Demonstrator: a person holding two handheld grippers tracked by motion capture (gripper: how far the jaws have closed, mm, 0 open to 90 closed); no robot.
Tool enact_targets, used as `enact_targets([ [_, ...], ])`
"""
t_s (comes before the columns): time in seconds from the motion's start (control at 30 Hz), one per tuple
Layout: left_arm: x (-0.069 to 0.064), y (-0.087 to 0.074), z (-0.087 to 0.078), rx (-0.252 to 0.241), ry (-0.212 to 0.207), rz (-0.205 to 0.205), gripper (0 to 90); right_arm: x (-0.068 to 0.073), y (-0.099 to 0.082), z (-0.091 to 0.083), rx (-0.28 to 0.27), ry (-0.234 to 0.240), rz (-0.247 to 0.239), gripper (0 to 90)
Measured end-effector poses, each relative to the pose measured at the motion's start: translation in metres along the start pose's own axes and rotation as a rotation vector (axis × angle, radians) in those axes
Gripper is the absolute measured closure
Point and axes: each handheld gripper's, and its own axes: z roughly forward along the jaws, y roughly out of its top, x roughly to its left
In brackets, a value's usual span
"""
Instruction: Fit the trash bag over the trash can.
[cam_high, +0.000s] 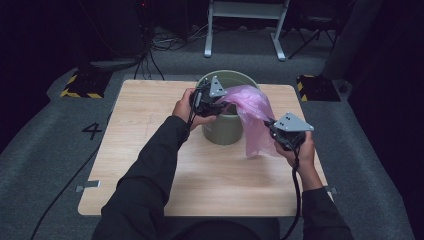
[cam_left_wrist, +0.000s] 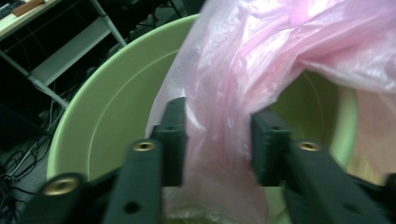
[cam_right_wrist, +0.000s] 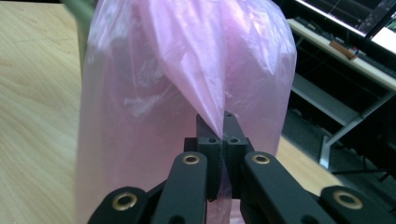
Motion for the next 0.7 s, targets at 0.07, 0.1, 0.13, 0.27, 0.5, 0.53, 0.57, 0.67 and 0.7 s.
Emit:
enact_targets([
  [0.07,-0.001,0.0,-0.002,-0.009,0.038,-0.015,45.0,-0.005,0.009,-0.003,0.004,-0.006,-0.027,90.0],
  [0.1,0.0,-0.001,-0.004,-0.022,0.041,-0.027,38.9,-0.007,0.013,-0.004,0.015,0.001,-0.038,90.0],
  [0.13,0.001,-0.002,-0.007,-0.039,0.027,-0.042,35.1,-0.009,0.017,-0.005,0.016,0.004,-0.051,90.0],
  [0.27,-0.001,-0.001,-0.015,-0.063,0.027,-0.038,29.5,-0.016,0.032,-0.006,0.049,-0.008,-0.101,90.0],
  [0.5,-0.003,-0.004,-0.024,-0.085,0.013,-0.027,30.7,-0.025,0.032,-0.005,0.093,-0.046,-0.101,90.0],
  [0.53,-0.002,-0.005,-0.024,-0.087,0.014,-0.034,31.4,-0.027,0.03,-0.006,0.094,-0.045,-0.094,90.0],
  [0.57,-0.001,-0.006,-0.024,-0.091,0.012,-0.04,31.6,-0.029,0.028,-0.006,0.097,-0.047,-0.085,90.0],
  [0.67,-0.001,-0.003,-0.024,-0.11,-0.002,-0.047,31.4,-0.031,0.03,-0.007,0.103,-0.049,-0.095,90.0],
  [0.7,-0.002,-0.002,-0.024,-0.117,-0.013,-0.046,30.6,-0.031,0.032,-0.007,0.101,-0.048,-0.103,89.9],
])
